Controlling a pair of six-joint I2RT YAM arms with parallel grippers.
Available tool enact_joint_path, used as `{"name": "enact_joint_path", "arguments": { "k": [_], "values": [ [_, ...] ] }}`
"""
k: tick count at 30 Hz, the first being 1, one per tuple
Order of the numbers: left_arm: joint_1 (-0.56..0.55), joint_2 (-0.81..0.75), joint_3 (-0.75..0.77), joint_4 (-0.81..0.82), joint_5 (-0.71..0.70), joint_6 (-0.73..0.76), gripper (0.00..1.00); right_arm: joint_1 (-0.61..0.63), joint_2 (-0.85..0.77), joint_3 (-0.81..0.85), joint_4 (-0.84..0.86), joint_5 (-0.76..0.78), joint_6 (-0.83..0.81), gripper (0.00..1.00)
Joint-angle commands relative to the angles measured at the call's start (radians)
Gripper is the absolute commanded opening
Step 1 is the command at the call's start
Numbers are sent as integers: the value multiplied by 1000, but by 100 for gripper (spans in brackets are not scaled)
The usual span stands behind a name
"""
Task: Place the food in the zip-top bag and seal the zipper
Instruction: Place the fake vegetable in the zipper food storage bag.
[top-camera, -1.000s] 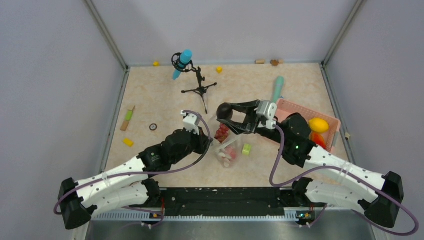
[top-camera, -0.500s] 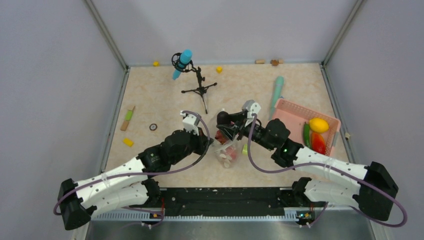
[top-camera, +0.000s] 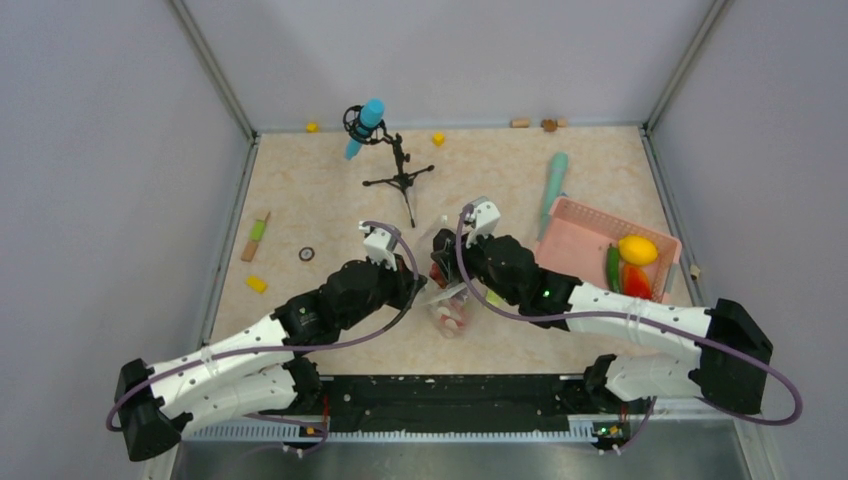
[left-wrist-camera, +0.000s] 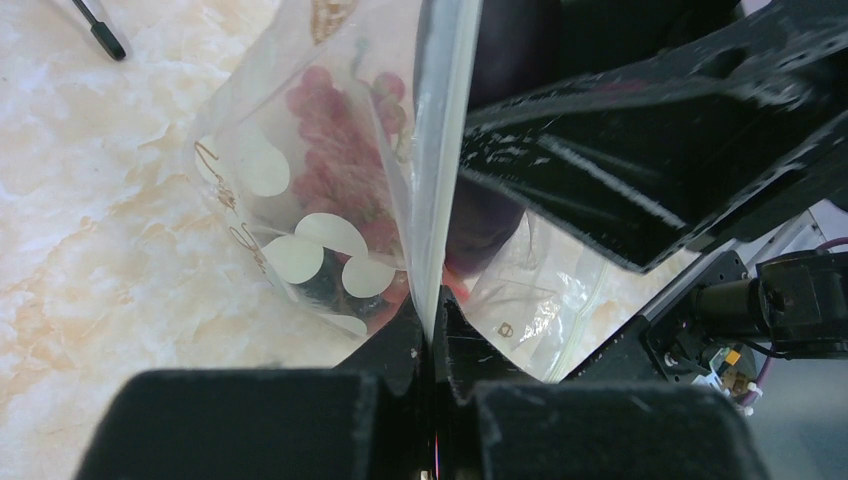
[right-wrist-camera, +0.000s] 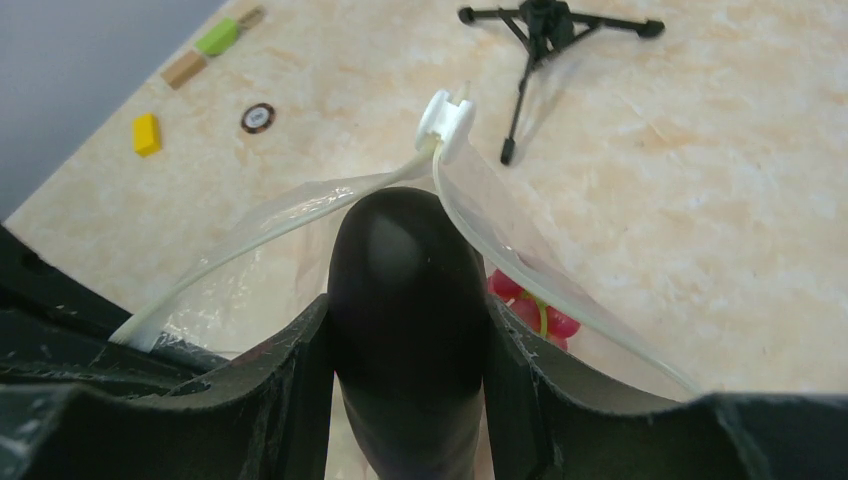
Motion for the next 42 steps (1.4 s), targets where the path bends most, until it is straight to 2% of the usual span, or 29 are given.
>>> {"name": "enact_joint_path", "arguments": {
  "k": [1,12,17,20,25,27,29,34,36,38,40,42],
  "values": [
    [2,-18,-12,54,-16,-5,0,61,30,113,-168,218,143,28],
    [2,-2,-18,73,8,-15,0,118,77,177,-368,436,361,40],
    [1,-18,-13,63,17,-12,0,117,79,153,-329,428,400,63],
    [1,-45,-17,62,29,-13,0,119,71,133,-270,382,368,77],
    [1,-87,-29,63,29,-18,0,119,12,74,-133,283,299,83],
    [2,-95,-31,63,25,-17,0,118,-26,53,-80,221,249,88],
    [2,-101,-33,62,21,-17,0,119,-67,52,-64,182,193,98],
    [1,-107,-34,62,22,-22,0,119,-168,99,-178,139,74,99],
    [2,-108,-36,62,9,-19,0,119,-199,139,-259,166,36,99],
    [1,-106,-37,60,3,-21,0,117,-225,175,-327,239,-2,99],
    [2,-104,-37,63,1,-20,0,104,-232,227,-436,386,4,99],
    [1,-101,-36,61,2,-19,0,34,-234,267,-546,482,53,99]
  ]
}}
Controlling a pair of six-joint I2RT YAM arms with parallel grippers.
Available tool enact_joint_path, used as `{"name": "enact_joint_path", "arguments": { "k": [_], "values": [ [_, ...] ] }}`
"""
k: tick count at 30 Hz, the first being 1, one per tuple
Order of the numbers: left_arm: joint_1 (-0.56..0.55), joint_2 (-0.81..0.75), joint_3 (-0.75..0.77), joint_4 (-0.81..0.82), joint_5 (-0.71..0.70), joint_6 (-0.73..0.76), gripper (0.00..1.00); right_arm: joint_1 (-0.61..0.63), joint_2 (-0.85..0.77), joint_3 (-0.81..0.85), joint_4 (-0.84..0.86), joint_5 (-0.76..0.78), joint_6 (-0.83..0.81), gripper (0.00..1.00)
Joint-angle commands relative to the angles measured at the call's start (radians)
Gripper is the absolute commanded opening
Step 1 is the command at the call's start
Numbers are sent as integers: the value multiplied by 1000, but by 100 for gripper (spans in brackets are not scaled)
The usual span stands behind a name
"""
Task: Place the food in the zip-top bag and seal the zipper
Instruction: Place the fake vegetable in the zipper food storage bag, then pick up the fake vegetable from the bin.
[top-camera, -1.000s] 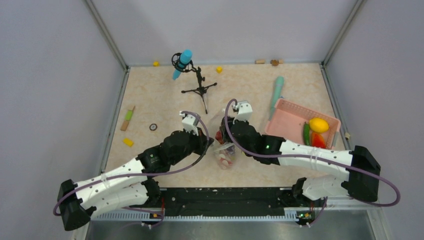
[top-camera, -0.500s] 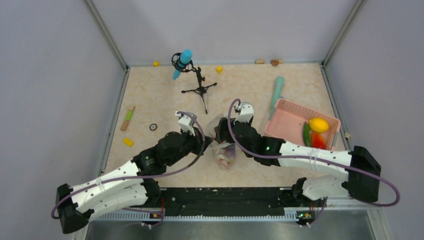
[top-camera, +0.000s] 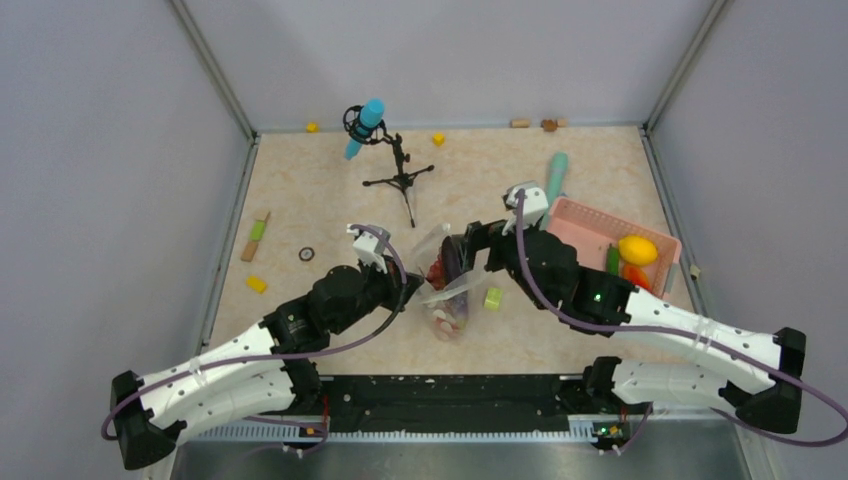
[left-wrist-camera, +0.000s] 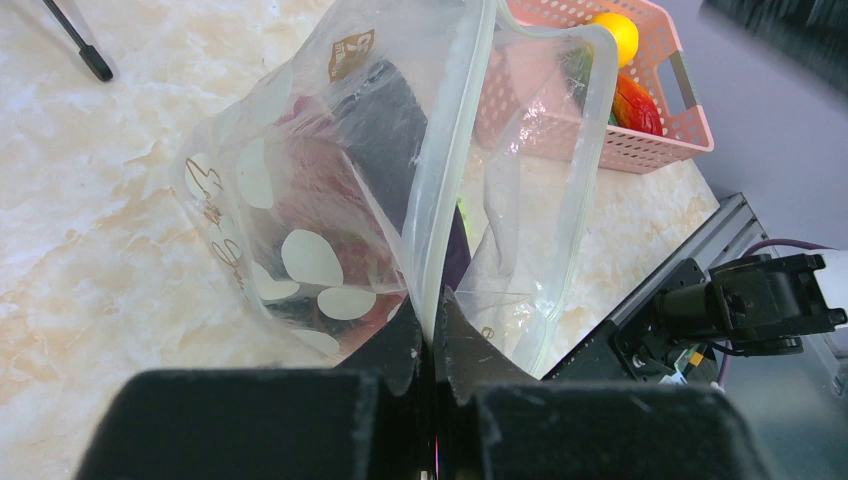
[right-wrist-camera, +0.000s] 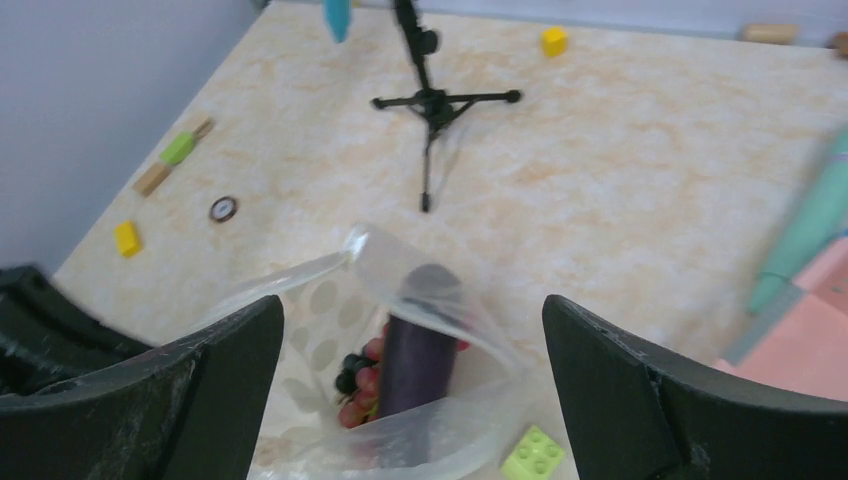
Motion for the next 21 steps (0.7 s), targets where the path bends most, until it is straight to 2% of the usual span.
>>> {"name": "enact_joint_path", "arguments": {
  "k": [1,4,6,11,16,21],
  "values": [
    [2,-9,-4,42,-12,-8,0,-129,-31,117,-250,207,16,99],
    [3,-8,-2,44,10,-11,0,-388,-40,100,-320,143,57,99],
    [2,-9,-4,44,6,-10,0,-522,-32,82,-364,152,68,99],
    [2,0,-1,46,17,-11,0,-758,29,16,-377,209,28,99],
    [2,11,-4,55,16,-8,0,-897,128,-84,-268,279,-77,99],
    [2,39,-1,64,21,-1,0,-935,254,-178,-76,353,-161,99]
  ]
}}
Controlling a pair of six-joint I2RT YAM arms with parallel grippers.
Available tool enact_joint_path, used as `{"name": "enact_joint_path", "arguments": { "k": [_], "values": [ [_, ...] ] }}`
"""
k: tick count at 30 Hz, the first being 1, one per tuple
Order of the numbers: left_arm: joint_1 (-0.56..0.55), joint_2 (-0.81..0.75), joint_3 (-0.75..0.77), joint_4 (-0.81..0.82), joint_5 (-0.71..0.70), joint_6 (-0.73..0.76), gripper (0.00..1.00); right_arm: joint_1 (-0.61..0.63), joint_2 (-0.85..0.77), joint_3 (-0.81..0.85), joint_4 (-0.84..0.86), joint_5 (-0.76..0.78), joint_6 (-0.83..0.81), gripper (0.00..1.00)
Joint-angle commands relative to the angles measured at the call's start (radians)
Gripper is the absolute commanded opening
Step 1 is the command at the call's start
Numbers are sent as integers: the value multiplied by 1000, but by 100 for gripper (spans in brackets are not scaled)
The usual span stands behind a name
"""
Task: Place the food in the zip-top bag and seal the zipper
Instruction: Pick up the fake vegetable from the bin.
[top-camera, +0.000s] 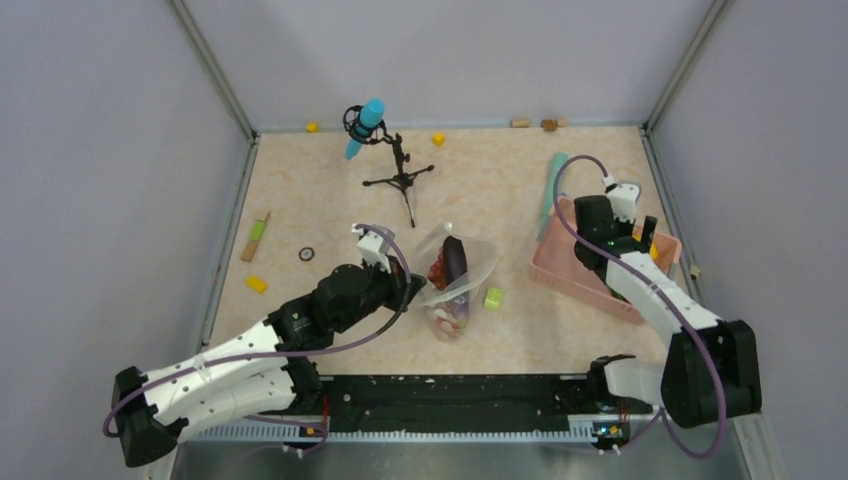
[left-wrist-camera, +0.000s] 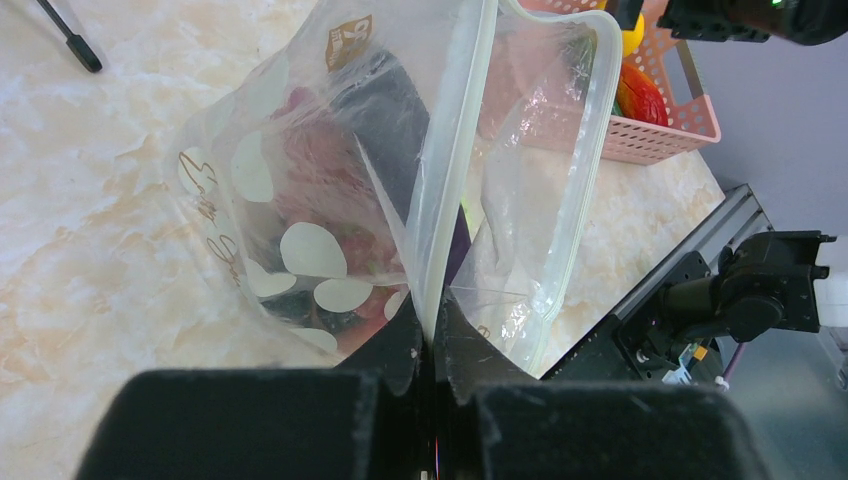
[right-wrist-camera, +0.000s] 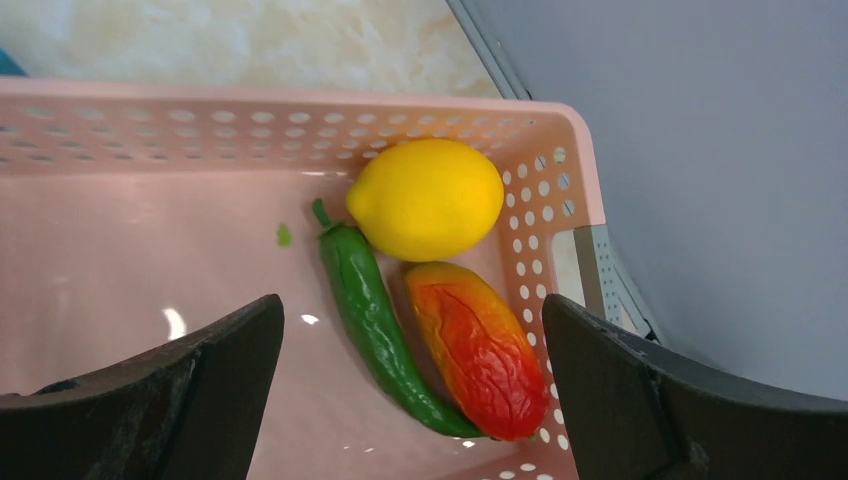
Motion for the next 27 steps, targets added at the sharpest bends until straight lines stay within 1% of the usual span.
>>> {"name": "enact_joint_path", "arguments": {
  "k": [1,4,9,11,17,22,27],
  "values": [
    [1,27,0,57,8,0,0,-21,104,-45,207,92,-115,99],
    [2,52,9,54,21,2,0,-24,174,-52,263,110,-177,99],
    [1,60,10,52,23,2,0,-31,259,-70,312,183,-217,99],
    [1,56,11,52,28,2,0,-44,279,-92,358,177,-229,99],
    [1,44,4,55,23,3,0,-65,291,-163,547,188,-276,99],
    [2,51,5,56,10,5,0,-72,287,-178,581,232,-298,99],
    [1,66,7,58,14,5,0,-81,275,-200,627,220,-337,99]
  ]
}}
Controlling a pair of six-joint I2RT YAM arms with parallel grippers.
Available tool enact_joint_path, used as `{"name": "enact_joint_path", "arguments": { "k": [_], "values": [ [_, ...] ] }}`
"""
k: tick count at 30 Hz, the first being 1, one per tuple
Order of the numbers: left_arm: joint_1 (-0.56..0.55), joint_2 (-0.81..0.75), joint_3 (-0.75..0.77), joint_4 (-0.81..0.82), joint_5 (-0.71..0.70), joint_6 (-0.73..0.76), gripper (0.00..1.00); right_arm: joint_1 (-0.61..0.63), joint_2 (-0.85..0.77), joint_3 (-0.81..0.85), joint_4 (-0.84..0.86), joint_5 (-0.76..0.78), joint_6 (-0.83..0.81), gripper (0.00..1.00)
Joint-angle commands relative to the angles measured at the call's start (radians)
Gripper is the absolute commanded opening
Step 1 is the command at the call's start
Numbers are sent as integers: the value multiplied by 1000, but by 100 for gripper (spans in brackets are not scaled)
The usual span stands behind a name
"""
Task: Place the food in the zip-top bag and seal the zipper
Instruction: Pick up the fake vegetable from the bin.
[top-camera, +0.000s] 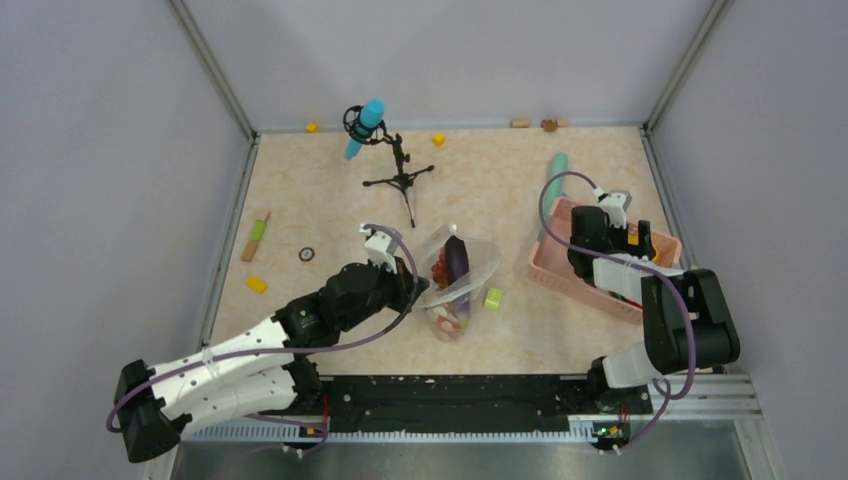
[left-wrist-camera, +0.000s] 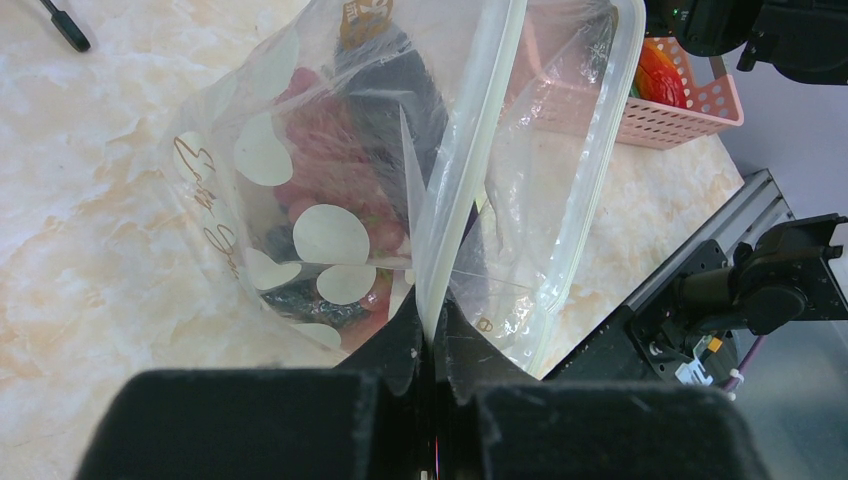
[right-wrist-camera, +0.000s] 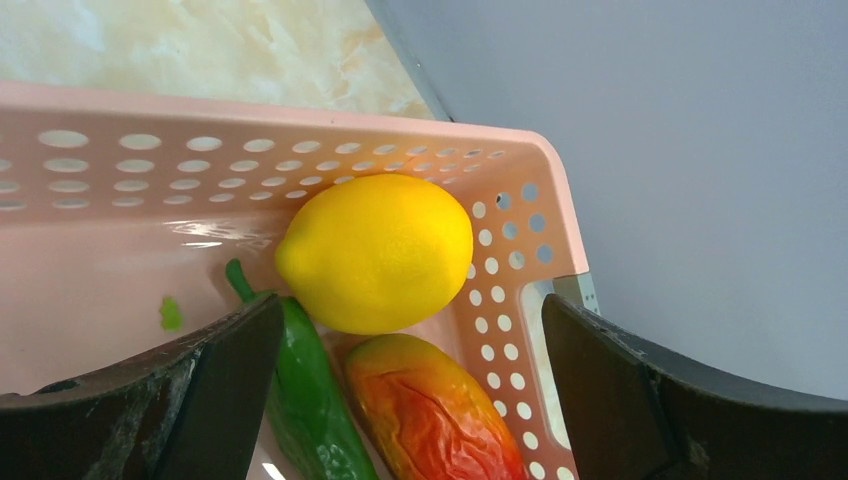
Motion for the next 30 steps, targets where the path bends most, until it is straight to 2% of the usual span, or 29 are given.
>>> {"name": "enact_joint_path", "arguments": {
  "k": [1,11,19,24,30],
  "values": [
    [1,9,8,47,2,5,0,-18,-22,-22,87,6,-42,99],
    [1,14,9,44,-6,8,0,-91,53,50,18,-230,-94,99],
    [1,5,11,31,-34,18,0,-123,120,109,-46,-295,-90,98],
    [1,5,11,33,-35,17,0,-137,122,115,-61,-302,-80,93],
    [1,8,11,30,-41,17,0,-137,139,127,-75,-318,-85,78]
  ]
}}
